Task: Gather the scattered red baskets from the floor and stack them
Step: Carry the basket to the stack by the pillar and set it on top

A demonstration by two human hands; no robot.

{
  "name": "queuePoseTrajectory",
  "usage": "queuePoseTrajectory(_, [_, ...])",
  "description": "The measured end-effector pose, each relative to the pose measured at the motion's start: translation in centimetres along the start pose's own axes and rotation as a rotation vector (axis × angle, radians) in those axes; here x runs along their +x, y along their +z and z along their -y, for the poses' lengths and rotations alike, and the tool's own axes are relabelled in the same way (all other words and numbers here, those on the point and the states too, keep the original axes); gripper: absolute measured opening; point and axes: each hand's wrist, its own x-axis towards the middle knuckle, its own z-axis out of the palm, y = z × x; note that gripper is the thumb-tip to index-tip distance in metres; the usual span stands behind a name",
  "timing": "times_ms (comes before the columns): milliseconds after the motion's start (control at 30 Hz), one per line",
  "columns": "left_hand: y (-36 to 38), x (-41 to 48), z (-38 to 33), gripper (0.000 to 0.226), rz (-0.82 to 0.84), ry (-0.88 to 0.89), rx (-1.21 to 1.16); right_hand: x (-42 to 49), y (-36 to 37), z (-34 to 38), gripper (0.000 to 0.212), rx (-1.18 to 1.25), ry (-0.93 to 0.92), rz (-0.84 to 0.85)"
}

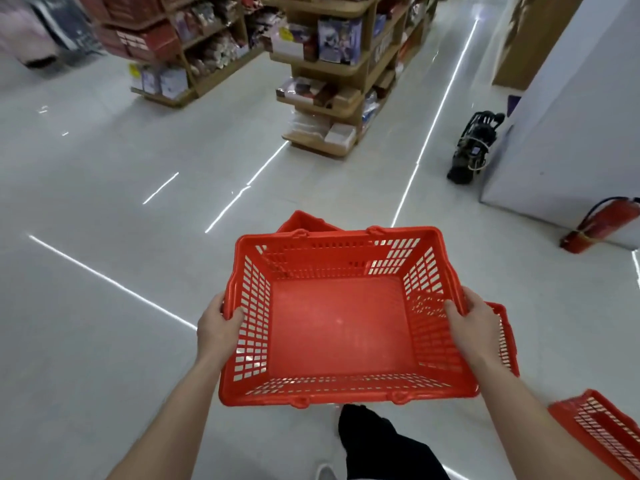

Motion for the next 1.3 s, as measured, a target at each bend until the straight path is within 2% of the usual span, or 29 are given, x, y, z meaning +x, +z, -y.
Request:
queuePoseTrajectory(300, [5.6, 18.7, -4.1, 0.030, 0.012, -0.037, 0.126, 15.0, 12.4, 2.3, 0.037, 0.076, 0.143, 0.016])
queuePoseTrajectory(600, [13.8, 37.9, -5.1, 0.041, 0.138, -0.077, 0.331, 27.5, 24.8, 1.4, 0.038, 0.060, 0.288, -0.008])
queuePoseTrajectory(867, [19.7, 49.7, -2.8, 0.040, 0.291, -0.061, 0.433, 29.1, 33.3, -1.3, 0.039, 0.125, 0.513, -0.023])
queuePoseTrajectory(1000, [22.0, 53.5, -0.9, 0.038, 0.412, -0.050, 0.453, 28.1, 36.5, -2.3, 0.047, 0.126, 0.630, -0.050])
queuePoseTrajectory(1300, [27.0, 58.5, 1.7, 0.035, 0.460, 0.081, 0.420, 30.5, 39.5, -3.7, 0.030, 0.101, 0.572, -0.243])
